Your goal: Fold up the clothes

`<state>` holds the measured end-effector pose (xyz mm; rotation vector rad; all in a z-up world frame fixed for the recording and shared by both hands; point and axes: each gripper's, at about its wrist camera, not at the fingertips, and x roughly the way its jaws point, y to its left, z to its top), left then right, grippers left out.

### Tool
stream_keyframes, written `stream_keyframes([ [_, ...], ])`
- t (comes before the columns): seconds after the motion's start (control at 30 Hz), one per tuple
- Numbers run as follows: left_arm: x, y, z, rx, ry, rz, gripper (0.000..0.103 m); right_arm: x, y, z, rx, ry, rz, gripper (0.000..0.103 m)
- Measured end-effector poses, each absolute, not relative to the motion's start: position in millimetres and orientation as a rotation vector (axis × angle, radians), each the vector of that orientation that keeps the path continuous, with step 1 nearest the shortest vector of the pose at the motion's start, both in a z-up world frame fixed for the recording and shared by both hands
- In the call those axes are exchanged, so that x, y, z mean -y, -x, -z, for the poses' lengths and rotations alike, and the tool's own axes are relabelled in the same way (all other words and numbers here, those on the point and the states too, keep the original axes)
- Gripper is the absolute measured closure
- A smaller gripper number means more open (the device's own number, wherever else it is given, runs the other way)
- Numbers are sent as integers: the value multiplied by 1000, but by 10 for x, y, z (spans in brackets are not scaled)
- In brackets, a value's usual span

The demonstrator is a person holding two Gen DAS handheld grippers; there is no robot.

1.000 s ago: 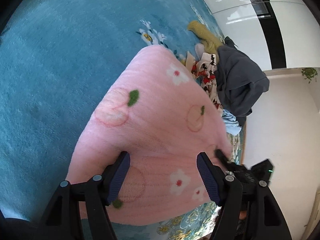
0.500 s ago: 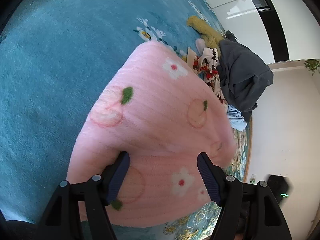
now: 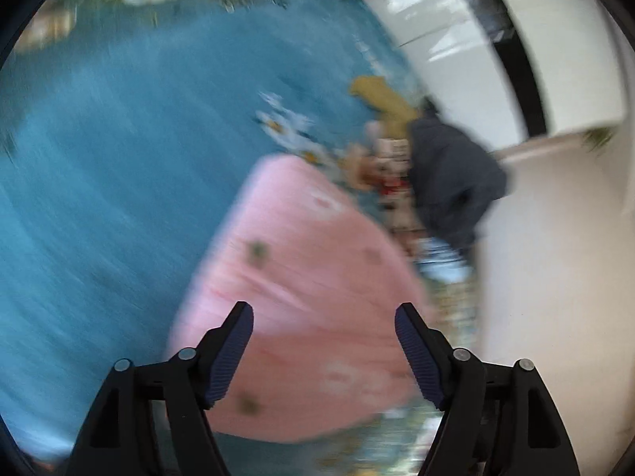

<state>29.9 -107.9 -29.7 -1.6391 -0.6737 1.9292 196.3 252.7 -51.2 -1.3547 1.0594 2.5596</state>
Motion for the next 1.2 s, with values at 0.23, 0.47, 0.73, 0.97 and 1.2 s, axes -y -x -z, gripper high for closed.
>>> stream_keyframes([
  [0.23, 1041, 86, 778, 593, 1898, -1926, 24, -2623, -1873, 872, -1200, 1405, -2429, 25],
  [0.47, 949, 192, 1098, 662, 1998, -1853, 22, -2717, -1759, 1117, -1304, 1397, -2340, 15],
  [0.73, 930, 171, 1186, 704, 2037, -1798, 20, -2799, -1683, 1252, -1371, 1381, -2274, 10],
  [0.97, 948, 58, 1068, 724, 2008, -1800, 41, -2743, -1728, 1185, -1443, 1361, -2204, 28],
  [1.2, 1023, -24, 907, 658, 1944, -1826, 64, -2645, -1748, 898, -1408, 1349, -2210, 60],
])
